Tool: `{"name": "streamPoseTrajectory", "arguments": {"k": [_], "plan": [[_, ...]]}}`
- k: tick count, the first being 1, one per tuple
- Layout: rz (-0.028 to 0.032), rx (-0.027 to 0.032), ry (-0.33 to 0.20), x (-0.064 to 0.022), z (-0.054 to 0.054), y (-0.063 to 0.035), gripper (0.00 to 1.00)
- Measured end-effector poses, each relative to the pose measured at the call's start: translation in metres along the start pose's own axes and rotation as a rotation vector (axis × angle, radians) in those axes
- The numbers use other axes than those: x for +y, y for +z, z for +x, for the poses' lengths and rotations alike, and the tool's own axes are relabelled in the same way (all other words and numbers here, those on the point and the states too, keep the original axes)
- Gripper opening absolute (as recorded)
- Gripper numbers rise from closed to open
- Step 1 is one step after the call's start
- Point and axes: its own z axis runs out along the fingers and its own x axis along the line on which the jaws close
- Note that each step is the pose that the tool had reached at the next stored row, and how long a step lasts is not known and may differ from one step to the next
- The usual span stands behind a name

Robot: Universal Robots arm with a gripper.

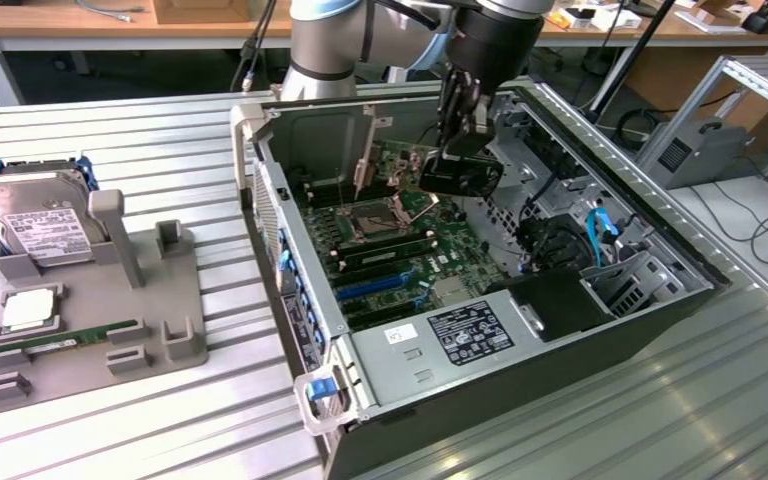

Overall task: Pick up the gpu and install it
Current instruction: 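Insert the gpu into the slot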

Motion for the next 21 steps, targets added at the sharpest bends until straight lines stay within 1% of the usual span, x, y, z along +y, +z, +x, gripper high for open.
{"name": "streamPoseTrajectory", "arguments": {"k": [6,12,16,21], "plan": [[-0.0003,0.0011,-0.031,0.0,0.0,0.0,0.27],[-0.0006,0.0025,-0.07,0.0,0.0,0.0,0.27],[-0.0009,0.0039,-0.11,0.0,0.0,0.0,0.27],[-0.0011,0.0048,-0.136,0.0,0.0,0.0,0.27]]}}
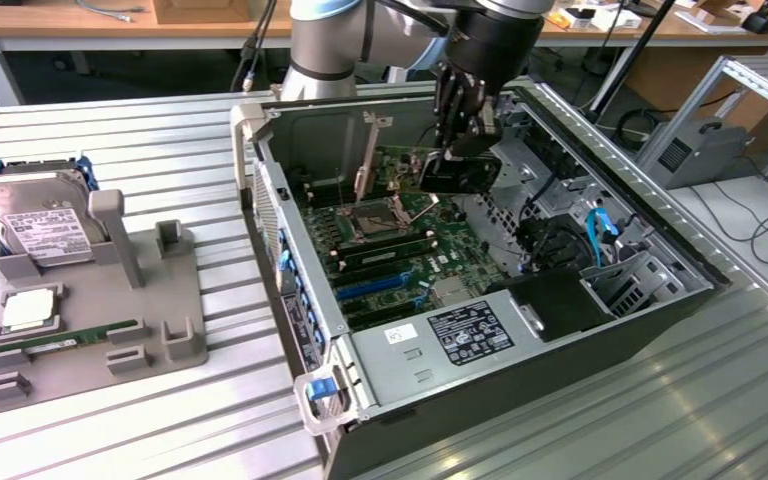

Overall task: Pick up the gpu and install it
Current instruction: 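Insert the gpu into the slot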

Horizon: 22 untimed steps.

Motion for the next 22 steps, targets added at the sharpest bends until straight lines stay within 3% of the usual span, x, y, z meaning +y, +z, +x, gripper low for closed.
{"name": "streamPoseTrajectory", "arguments": {"k": [22], "plan": [[-0.0014,0.006,-0.168,0.0,0.0,0.0,0.27]]}}
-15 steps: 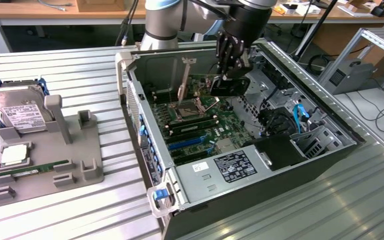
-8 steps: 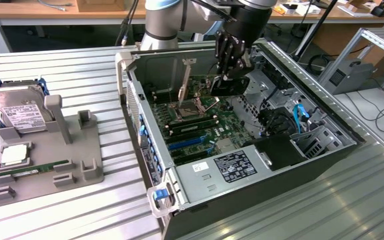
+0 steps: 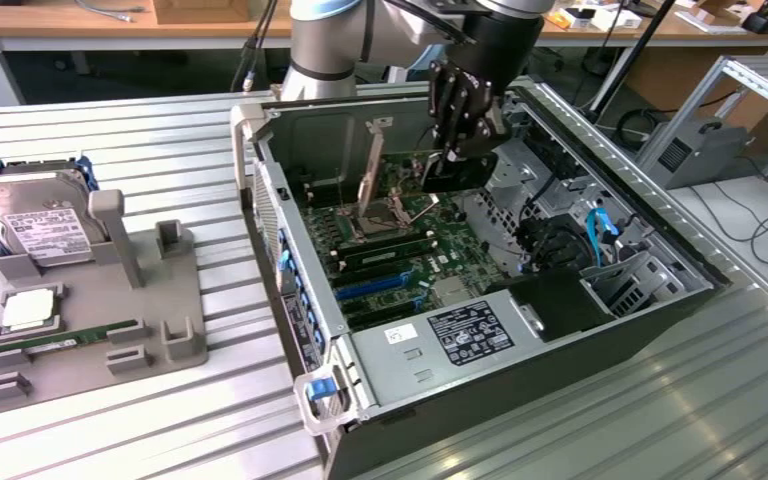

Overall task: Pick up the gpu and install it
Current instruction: 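Insert the gpu into the slot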

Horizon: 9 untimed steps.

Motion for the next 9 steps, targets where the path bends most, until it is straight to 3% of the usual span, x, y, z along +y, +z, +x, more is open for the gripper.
{"name": "streamPoseTrajectory", "arguments": {"k": [9], "plan": [[-0.0006,0.0026,-0.072,0.0,0.0,0.0,0.27]]}}
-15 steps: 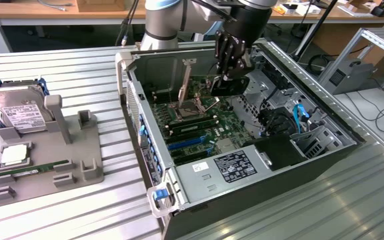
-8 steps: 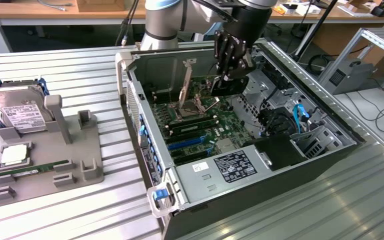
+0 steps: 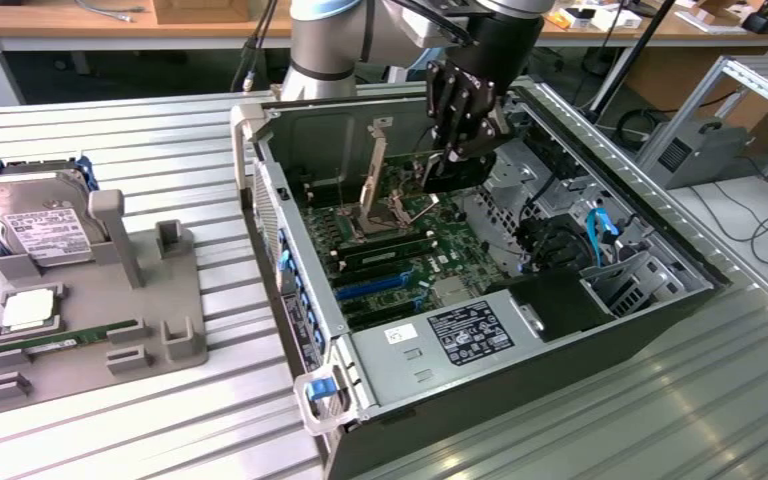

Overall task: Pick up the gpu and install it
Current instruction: 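Insert the gpu into the slot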

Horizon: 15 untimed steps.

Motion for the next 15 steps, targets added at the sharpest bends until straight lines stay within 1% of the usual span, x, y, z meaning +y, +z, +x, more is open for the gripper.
{"name": "streamPoseTrajectory", "arguments": {"k": [5,15], "plan": [[-0.0002,0.001,-0.027,0.0,0.0,0.0,0.27],[-0.0002,0.001,-0.027,-0.0001,0.0001,0.002,0.27]]}}
